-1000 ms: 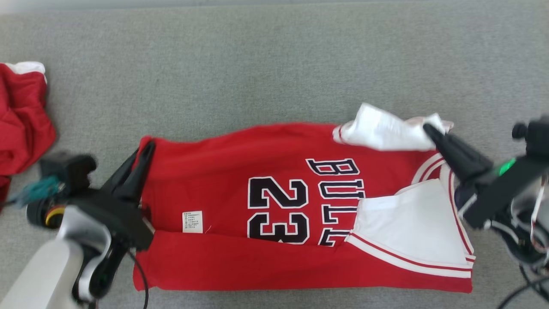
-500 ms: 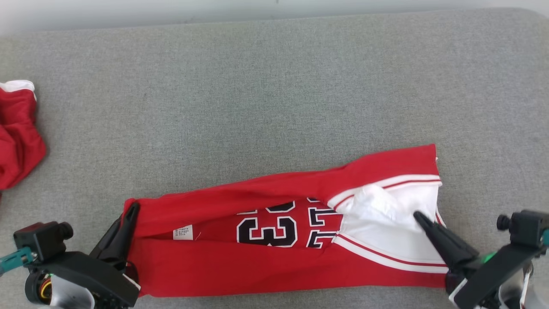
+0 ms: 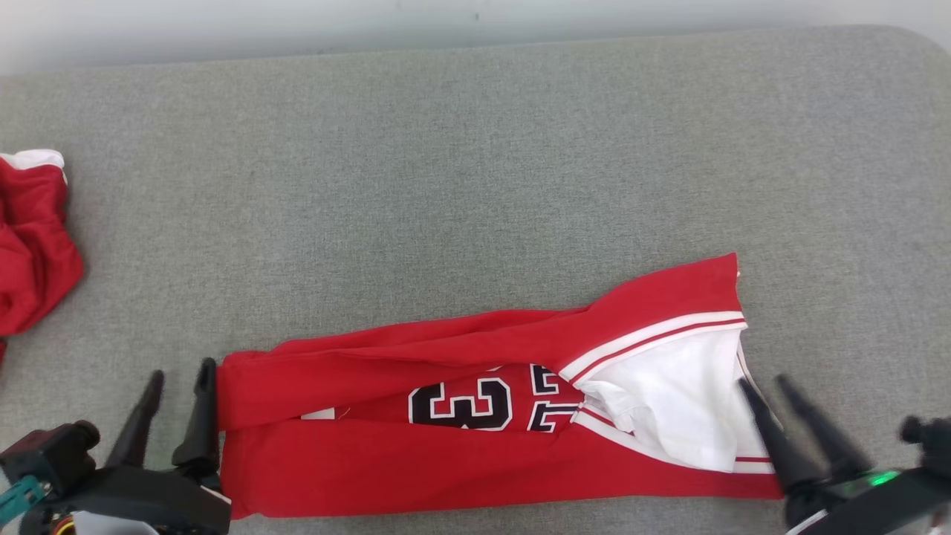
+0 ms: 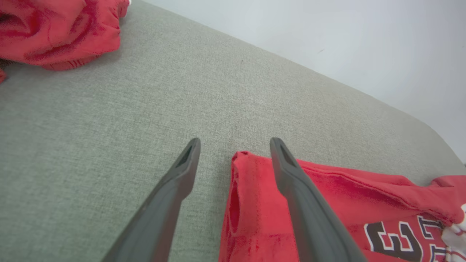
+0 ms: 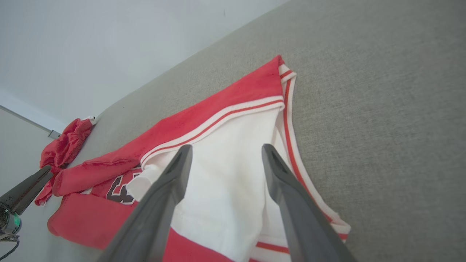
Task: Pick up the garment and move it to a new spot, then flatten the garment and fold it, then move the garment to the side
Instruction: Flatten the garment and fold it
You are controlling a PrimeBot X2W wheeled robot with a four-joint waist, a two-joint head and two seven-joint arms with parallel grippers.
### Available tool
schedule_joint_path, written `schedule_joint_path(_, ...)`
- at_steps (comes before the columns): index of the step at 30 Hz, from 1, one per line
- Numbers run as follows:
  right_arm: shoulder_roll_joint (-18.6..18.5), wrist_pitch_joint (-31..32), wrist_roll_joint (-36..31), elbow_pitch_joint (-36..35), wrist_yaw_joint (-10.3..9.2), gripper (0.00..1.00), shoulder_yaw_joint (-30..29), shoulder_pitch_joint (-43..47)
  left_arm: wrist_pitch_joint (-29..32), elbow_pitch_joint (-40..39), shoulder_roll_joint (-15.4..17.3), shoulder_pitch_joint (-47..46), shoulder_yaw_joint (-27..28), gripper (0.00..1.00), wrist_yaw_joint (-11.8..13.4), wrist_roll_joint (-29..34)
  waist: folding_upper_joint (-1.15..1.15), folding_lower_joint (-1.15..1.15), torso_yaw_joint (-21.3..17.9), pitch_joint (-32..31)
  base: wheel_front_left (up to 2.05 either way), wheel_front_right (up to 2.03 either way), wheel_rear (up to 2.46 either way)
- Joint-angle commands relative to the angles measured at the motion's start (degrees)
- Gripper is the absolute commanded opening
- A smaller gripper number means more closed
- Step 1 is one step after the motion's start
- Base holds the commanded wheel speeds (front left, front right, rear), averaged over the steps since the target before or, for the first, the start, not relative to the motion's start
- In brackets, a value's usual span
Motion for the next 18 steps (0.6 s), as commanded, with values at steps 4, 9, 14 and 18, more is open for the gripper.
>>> schedule_joint_path(4,5.5,-2.6,-8.3,-1.6,0.00,1.00,-8.7,2.0,-4.3,-1.5,0.5,1.3,0.2,1.00,3.4,5.4,0.00,0.00,-0.5,-0.9,0.00,0.00,0.00)
schedule_joint_path(9,11.8,-1.9,-16.7,-3.8,0.00,1.00,-15.5,1.0,-7.2,-5.1,0.1,2.1,-0.4,1.00,7.5,10.3,0.00,0.00,-0.5,-2.3,0.00,0.00,0.00)
schedule_joint_path(14,16.9,-2.3,-25.6,-4.5,0.00,1.00,-20.2,-0.4,-9.0,-7.1,-0.4,3.1,-2.2,1.00,9.8,14.3,0.00,0.00,0.0,-4.4,0.00,0.00,0.00)
schedule_joint_path(18,19.3,-1.9,-32.2,-4.2,0.00,1.00,-21.0,-0.5,-9.6,-6.9,-1.0,3.9,-3.9,1.00,10.6,16.2,0.00,0.00,0.6,-6.1,0.00,0.00,0.00)
